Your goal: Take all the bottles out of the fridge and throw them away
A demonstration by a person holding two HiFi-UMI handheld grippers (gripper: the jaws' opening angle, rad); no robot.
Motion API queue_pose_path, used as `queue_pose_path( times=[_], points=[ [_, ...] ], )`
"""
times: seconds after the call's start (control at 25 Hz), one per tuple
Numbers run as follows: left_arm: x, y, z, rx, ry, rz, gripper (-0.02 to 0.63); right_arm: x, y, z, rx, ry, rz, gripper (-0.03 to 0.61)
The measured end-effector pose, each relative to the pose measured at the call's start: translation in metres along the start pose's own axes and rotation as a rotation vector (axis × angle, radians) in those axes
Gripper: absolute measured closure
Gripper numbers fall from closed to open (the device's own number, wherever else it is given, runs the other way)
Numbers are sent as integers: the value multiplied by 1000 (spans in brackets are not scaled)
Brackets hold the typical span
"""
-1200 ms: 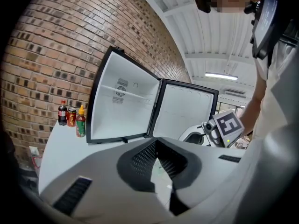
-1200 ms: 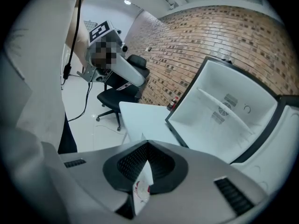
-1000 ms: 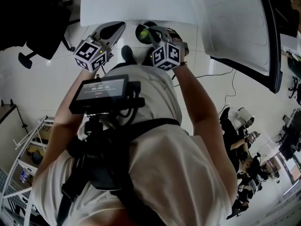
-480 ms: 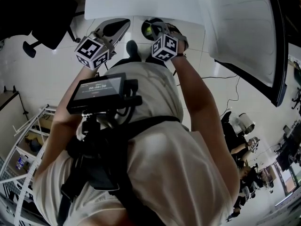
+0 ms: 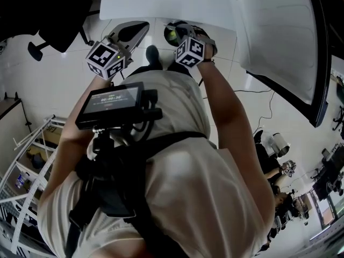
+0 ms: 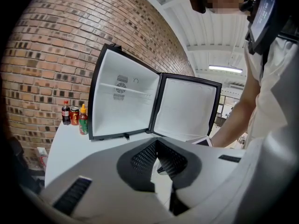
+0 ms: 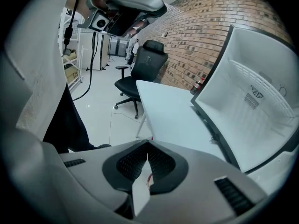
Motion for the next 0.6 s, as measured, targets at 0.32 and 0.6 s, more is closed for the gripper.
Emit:
queue_pose_path(
  times=[0.32,0.6],
  points=[
    [-1,0,2,7,-5,5,603,1,3,-6,-11,7,9,565],
    [-1,3,7,19,2,-13,603,12,-16,2,22,41,-35,566]
  ],
)
Point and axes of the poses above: the fingertips, and each gripper's own axes: y forward along the fingers, x to its right, z out of its top, the point moved 1 cm from there along -y, backward along the fingers, and after that the axes turned 9 degrees about -x, right-handed, at the moved point
